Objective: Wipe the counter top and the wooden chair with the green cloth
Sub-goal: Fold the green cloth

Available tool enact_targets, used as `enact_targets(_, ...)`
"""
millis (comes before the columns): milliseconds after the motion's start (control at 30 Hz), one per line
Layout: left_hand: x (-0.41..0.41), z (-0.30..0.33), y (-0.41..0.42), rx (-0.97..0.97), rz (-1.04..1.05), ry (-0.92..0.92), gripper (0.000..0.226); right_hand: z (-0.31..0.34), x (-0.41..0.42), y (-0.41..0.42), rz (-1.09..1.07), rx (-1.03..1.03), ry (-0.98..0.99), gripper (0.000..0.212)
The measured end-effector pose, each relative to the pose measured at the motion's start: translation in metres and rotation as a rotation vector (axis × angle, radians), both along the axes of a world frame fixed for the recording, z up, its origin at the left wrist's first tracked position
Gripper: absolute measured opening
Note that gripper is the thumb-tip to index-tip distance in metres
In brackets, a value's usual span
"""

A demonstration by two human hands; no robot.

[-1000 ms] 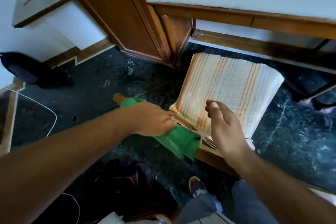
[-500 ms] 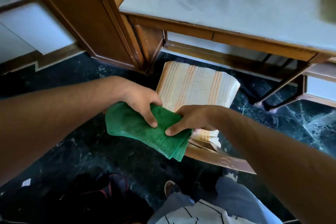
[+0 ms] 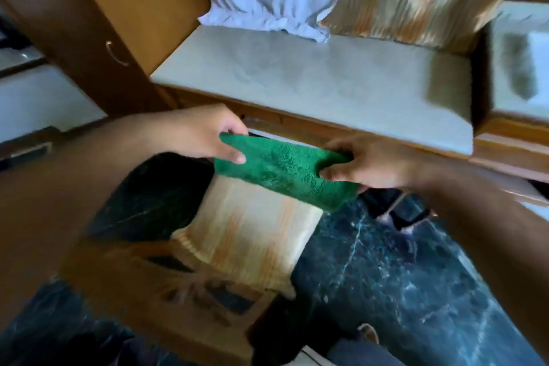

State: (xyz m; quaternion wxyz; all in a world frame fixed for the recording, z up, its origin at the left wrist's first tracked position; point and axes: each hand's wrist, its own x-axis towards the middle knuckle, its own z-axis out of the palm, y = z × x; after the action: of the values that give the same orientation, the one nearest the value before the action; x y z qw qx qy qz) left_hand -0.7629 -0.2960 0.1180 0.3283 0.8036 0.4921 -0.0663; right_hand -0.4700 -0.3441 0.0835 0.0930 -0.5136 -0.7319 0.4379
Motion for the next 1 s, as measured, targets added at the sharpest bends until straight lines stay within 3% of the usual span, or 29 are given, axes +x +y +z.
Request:
enact_targets(133, 0.129, -0.042, 0.033, 0.042, -0.049, -0.003, 0.025, -0.013, 0.112, 0.014, -0.070, 0.152, -0.323, 0.020)
enact_targets(267, 0.242, -0.069, 0.069, 0.085, -0.043, -0.160, 0.022, -0.024, 0.221, 0.016, -0.276, 0.178, -0.389, 0.029)
enact_targets(433, 0.353, -0.088, 0.100, 0.102, -0.044, -0.315, 0.028, -0.033, 0.325, 0.024, -0.428, 0.185, -0.421, 0.011)
enact_targets(533, 0.415, -0.078, 0.120, 0.144, -0.100, -0.350, 0.007, -0.026, 0.384, 0.040, -0.517, 0.239, -0.456, 0.002)
enact_targets(800, 0.584, -0.008, 0.228, 0.373, -0.175, -0.514, 0.024, 0.038, 0.530, 0.134, -0.862, 0.558, -0.576, 0.018)
enact_targets(900, 0.651, 0.002, 0.273, 0.333, -0.212, -0.508, 0.035, 0.048, 0.577, 0.162, -1.014, 0.600, -0.631, 0.021)
enact_targets(1000, 0.688, -0.022, 0.295, 0.210, -0.355, -0.358, 0.024, 0.022, 0.605, 0.168, -0.946, 0.495, -0.719, 0.017)
